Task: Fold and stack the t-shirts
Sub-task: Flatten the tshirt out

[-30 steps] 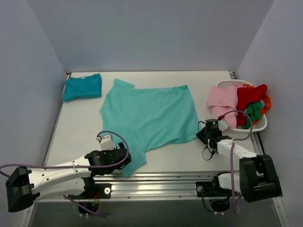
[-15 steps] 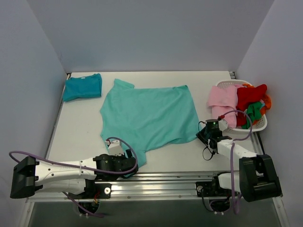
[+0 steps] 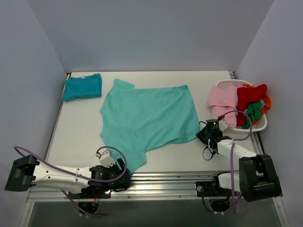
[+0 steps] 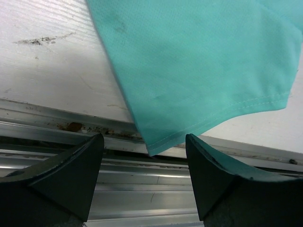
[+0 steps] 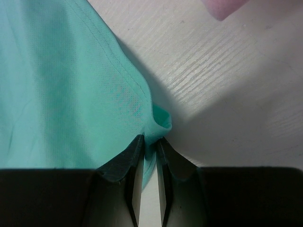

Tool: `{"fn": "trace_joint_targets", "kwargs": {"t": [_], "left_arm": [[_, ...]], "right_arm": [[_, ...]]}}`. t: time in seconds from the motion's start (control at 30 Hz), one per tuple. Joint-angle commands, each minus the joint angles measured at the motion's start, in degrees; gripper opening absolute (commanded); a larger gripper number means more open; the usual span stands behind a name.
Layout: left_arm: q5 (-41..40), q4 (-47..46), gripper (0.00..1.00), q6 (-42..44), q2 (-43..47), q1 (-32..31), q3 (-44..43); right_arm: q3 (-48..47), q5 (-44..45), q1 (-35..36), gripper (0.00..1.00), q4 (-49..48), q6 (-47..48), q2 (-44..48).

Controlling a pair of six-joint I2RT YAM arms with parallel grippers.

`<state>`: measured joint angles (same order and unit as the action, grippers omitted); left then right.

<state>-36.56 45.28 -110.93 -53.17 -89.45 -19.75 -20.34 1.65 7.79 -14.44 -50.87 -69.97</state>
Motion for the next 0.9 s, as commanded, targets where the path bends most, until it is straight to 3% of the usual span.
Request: {"fn": "trace_joint_targets", "kwargs": {"t": [0.0,0.23,0.4,0.7,0.8,0.87], "left_arm": [[-1.32,-2.73,0.8,-9.65,-3.52,-0.2,0.95],[-2.47,-6.25,0.77,-11.05,-9.32,-0.2,0.06],[-2.73,-9.24,0.59,-11.15,-11.87,-0.2,0.5],[-3.78,-7.32,0.39,-12.9,-12.75,-0.29,0.24],[-4.75,-4.86,0.26,-13.17,-12.14,-0.2,-0.46],[-5.37,-3.01,0.1,-13.34,-11.79,-0.2,-1.25]], "right_arm": [[0.3,-0.42,-0.58,0.13,-0.33,0.77,-0.42],[0.12,-0.68,-0.58,0.11,-0.33,0.95,-0.86],[0.12,-1.03,-0.58,0.01,-0.77,1.04,-1.3],[0.21,-1.03,-0.58,0.0,-0.86,1.04,-1.04],[0.39,-1.03,-0.59,0.0,-0.86,1.13,-0.69],[0.56,-1.03,-0.59,0.0,-0.77,1.04,-0.25]]}}
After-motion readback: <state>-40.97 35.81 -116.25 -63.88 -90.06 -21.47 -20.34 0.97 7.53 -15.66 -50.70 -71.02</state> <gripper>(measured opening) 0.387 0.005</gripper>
